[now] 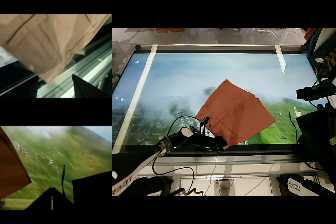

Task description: Fold the clothes and pants, and hang the long-sleeved shirts on hangers.

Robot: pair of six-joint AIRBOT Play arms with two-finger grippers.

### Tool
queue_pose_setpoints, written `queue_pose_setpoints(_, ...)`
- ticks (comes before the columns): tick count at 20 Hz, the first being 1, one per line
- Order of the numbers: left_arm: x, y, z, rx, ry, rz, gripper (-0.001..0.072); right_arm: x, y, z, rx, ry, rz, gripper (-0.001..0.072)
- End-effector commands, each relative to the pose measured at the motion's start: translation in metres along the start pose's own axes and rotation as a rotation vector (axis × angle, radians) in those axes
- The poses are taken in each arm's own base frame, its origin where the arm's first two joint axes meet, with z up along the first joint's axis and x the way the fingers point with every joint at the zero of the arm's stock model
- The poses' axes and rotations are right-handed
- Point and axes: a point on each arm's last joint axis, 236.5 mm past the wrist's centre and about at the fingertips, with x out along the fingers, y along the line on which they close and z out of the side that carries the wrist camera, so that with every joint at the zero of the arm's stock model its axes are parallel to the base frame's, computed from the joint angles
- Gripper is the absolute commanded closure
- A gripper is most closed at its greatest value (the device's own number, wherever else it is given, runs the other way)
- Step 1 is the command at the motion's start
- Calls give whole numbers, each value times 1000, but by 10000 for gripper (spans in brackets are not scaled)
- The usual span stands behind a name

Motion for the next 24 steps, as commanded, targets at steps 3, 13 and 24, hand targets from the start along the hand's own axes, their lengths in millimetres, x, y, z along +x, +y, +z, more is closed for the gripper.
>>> queue_pose_setpoints(3,9,-27,30,-6,-51,-48,560,0,1,1,2,-6,4,706)
queue_pose_setpoints(13,-72,25,51,309,66,263,695,64,55,-88,-32,165,364,708)
queue_pose_setpoints(24,-193,98,95,615,-71,743,692,107,183,-156,303,283,696,244)
